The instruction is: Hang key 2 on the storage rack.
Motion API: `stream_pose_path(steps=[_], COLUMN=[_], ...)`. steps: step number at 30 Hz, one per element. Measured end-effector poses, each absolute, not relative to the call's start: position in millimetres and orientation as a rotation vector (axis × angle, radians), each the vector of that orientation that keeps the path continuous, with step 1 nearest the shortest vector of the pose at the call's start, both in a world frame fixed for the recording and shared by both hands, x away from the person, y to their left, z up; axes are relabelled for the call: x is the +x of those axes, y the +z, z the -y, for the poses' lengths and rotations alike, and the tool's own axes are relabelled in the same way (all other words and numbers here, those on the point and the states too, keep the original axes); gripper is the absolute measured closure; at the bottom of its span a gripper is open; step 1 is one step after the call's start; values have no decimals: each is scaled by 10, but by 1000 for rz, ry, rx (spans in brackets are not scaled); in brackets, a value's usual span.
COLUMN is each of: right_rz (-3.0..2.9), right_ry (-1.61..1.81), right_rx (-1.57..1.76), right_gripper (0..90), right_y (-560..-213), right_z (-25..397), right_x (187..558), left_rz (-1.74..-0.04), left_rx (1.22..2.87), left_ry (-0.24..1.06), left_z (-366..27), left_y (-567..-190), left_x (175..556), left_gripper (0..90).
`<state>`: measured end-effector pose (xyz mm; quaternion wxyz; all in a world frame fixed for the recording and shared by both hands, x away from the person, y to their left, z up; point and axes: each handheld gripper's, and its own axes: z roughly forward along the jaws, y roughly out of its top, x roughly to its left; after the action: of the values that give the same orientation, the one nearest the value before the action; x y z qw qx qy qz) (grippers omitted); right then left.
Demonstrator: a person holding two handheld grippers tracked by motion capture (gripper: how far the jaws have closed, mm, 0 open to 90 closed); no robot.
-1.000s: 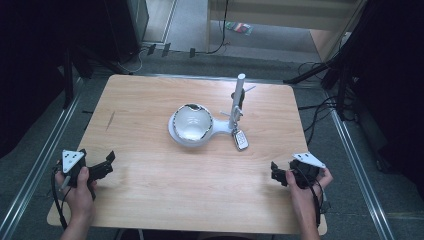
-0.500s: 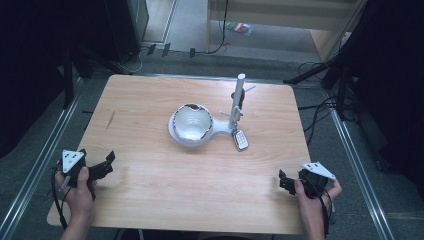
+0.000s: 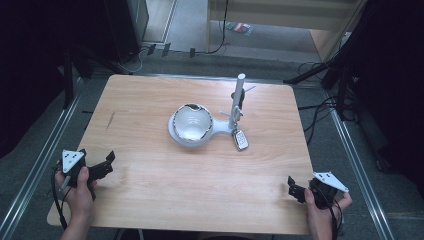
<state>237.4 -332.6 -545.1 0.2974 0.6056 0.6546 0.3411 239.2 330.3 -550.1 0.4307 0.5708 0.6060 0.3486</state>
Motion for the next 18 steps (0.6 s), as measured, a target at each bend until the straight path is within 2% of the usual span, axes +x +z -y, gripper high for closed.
stream_pose_path(steps=[16,18], right_rz=[-1686,-1687], right_ry=[965,971], right_rx=[1640,1640], right_gripper=[0,24], right_y=[-5475,-5476], right_z=[3519,3521], right_x=[2219,2222], left_rz=[-1516,-1517], left_rx=[1425,1428], left_ry=[863,863], left_z=[-3308,-3307], left_y=[-5501,-5500], left_x=[2394,2396], left_gripper=[1,1])
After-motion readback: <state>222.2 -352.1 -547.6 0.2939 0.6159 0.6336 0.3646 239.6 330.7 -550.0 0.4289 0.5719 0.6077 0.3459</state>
